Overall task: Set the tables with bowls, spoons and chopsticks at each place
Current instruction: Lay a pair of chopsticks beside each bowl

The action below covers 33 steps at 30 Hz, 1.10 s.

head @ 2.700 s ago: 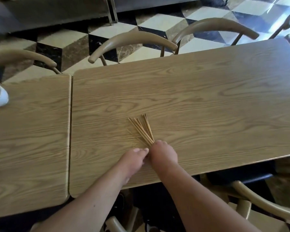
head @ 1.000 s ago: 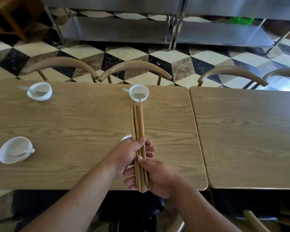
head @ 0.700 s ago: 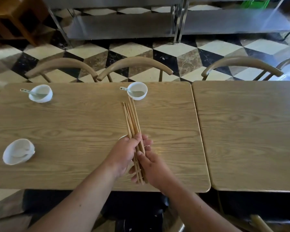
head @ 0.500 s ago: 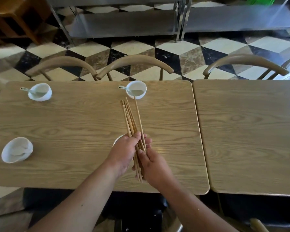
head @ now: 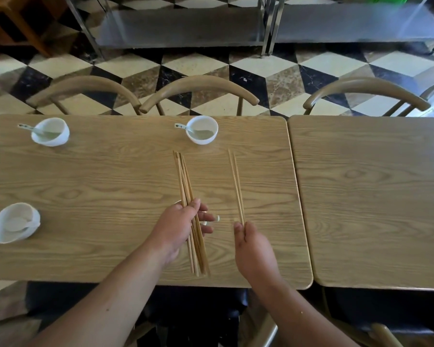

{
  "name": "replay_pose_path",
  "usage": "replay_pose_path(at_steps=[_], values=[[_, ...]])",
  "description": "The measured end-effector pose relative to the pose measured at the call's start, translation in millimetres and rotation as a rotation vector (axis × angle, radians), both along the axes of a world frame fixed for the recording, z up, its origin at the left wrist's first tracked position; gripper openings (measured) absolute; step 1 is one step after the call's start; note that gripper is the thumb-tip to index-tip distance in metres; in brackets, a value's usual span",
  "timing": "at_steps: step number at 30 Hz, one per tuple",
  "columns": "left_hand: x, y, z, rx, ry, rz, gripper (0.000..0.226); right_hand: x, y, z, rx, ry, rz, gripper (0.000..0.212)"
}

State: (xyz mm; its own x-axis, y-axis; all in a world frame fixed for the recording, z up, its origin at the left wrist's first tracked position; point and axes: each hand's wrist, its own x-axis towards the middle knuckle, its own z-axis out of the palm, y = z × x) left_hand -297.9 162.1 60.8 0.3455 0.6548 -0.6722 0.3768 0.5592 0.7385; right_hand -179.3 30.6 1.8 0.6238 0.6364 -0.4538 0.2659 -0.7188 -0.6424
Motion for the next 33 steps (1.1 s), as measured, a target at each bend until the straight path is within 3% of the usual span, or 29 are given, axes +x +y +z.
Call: replay_pose_path(at_steps=[5, 10, 14, 17, 19, 23, 27, 33], values=[[-28, 9, -11, -0.053, -0.021, -0.066, 0.033, -14, 6, -35, -0.339, -0.071, 0.158, 0.036], [-76, 37, -13, -0.089, -0.045, -0.097, 0.034, -38, 39, -42, -0.399, -0.091, 0.057, 0.042], [-126, 75, -8, -0.114, -0.084, -0.109, 0.035, -57, 46, -23, -0.474, -0.188, 0.009, 0.033], [-161, 103, -1, -0.125, -0.120, -0.124, 0.034, -91, 63, 11, -0.334, -0.277, -0.090, 0.019], [-180, 119, 4, -0.119, -0.145, -0.109, 0.034, -132, 91, 39, -0.118, -0.126, -0.138, 0.020], [-216, 148, 9, -0.147, -0.151, -0.093, 0.036, -225, 156, 70, 0.080, 0.572, -0.105, 0.024], [-248, 166, 10, -0.161, -0.123, -0.066, 0.043, -278, 190, 69, 0.139, 0.668, 0.031, 0.021], [-289, 174, 8, -0.168, -0.107, -0.027, 0.046, -299, 209, 60, 0.126, 0.888, -0.029, 0.029]])
